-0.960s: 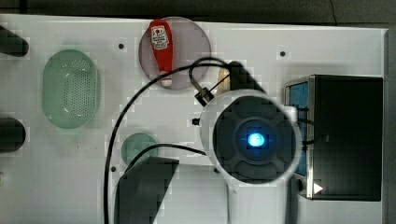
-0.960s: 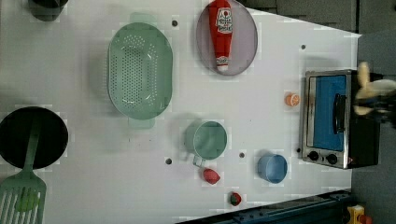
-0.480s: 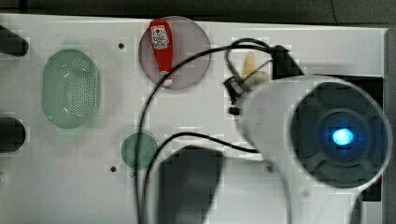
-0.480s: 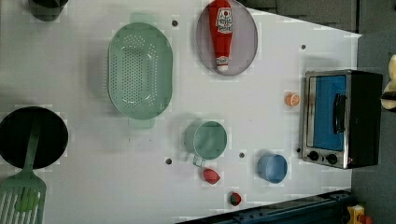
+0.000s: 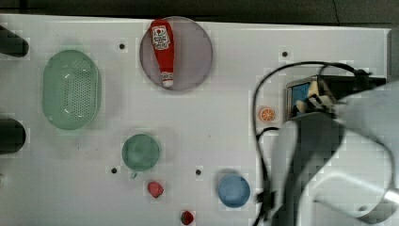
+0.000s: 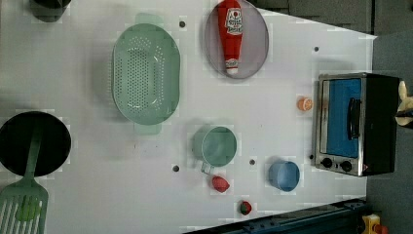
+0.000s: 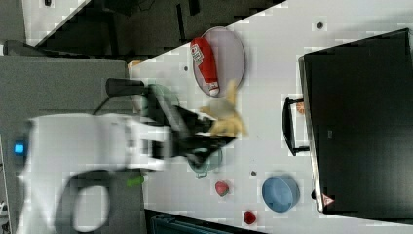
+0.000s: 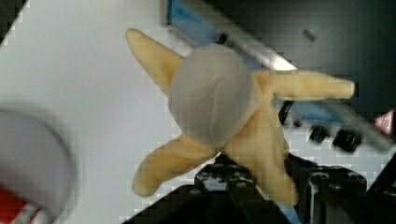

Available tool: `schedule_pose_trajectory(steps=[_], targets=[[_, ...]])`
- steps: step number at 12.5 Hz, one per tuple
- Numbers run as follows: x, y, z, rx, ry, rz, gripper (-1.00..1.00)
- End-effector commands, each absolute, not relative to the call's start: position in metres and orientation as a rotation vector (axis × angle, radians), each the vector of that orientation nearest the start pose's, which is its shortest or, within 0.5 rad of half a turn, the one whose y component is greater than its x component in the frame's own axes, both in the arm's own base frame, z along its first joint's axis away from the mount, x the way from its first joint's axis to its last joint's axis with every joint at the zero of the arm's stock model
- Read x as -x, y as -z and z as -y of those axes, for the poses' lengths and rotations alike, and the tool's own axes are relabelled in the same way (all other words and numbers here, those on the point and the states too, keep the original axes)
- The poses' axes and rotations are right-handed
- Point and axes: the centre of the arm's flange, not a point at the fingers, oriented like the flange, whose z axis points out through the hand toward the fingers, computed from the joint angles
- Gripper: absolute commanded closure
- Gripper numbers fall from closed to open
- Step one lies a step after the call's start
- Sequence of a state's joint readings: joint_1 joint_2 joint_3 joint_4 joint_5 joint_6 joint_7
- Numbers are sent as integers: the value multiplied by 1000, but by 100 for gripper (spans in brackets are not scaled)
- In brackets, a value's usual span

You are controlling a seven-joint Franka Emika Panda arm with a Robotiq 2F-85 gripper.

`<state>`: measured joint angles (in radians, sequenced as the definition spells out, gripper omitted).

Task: Pick banana from table and place on oven.

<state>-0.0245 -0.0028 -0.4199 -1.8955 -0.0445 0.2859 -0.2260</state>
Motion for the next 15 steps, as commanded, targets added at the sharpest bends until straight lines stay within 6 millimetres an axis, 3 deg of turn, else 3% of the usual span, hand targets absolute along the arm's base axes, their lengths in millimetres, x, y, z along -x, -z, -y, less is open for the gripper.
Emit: schedule_pose_trajectory(steps=[1,3,5,9,15], targets=[[-492,-484,295,2978,23,-1208,47],[-487,-463,333,3046,61,-1150,47],[-483,-443,357,3103,54,-1085,47],[-482,-418,369,3084,15,-1116,41],[-485,-421,371,3092,40,-1114,-90]])
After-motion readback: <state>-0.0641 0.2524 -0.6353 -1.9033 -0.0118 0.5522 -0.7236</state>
